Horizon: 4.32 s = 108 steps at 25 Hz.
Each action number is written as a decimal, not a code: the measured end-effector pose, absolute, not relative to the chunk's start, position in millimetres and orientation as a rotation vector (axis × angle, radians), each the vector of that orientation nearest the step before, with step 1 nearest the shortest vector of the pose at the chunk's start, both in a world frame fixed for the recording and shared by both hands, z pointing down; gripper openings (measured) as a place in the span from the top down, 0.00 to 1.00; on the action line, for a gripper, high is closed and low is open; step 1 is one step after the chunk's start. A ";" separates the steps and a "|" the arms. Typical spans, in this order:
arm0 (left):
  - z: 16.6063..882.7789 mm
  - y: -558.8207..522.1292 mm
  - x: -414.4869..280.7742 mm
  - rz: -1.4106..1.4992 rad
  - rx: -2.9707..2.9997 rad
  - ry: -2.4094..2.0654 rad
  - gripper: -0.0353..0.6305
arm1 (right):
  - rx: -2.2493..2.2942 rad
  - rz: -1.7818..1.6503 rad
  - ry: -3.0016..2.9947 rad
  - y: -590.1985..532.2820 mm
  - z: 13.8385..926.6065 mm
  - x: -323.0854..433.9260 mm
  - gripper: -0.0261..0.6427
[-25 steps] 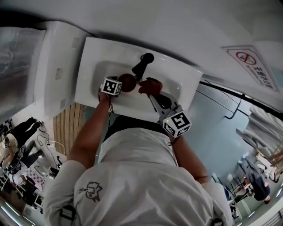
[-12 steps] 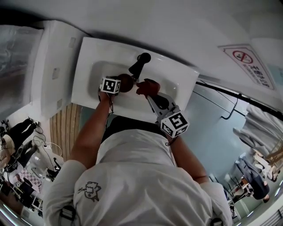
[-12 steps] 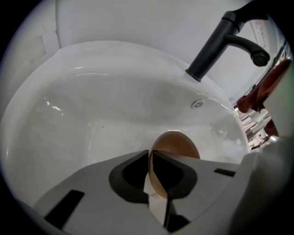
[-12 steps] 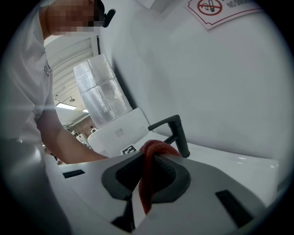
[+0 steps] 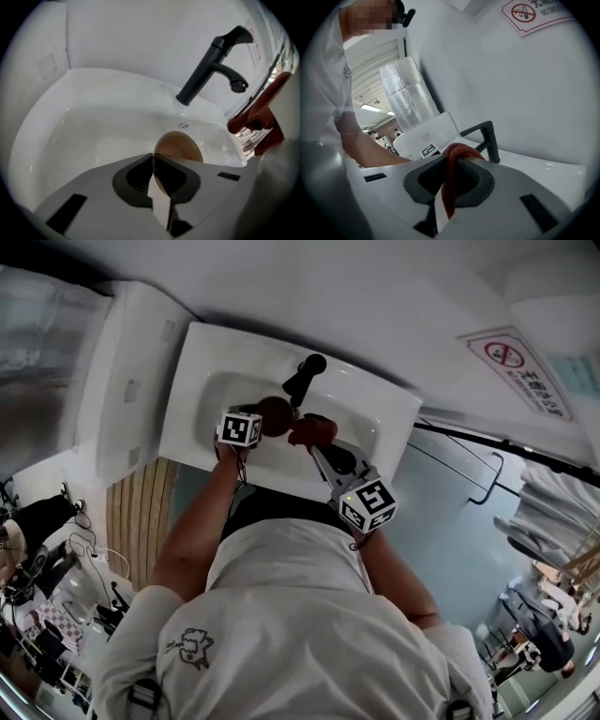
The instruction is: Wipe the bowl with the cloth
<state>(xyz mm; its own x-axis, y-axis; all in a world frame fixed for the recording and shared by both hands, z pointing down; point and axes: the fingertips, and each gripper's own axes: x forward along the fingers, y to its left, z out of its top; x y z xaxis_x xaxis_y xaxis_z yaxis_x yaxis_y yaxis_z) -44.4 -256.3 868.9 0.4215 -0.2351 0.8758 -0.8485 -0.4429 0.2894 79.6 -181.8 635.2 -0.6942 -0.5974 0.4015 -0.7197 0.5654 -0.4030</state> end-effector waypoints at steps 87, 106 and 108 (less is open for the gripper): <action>451.1 -229.4 -100.9 0.495 2.597 -1.170 0.91 | 0.948 -0.301 -2.077 -194.6 471.8 -39.5 0.89; 441.2 -232.7 -102.9 0.448 2.619 -1.168 0.91 | 0.799 -0.341 -2.063 -178.7 492.6 -74.1 0.89; 446.6 -234.0 -106.5 0.470 2.606 -1.158 0.91 | 0.817 -0.334 -2.050 -181.8 489.7 -64.2 0.89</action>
<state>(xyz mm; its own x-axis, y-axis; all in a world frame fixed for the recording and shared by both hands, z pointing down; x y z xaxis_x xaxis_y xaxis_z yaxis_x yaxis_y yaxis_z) -106.5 -234.0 446.6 0.6320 -0.6705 0.3885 -0.7515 -0.6527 0.0961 -64.2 -181.8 489.7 -0.3977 -0.6610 0.6364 -0.4245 0.7474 0.5110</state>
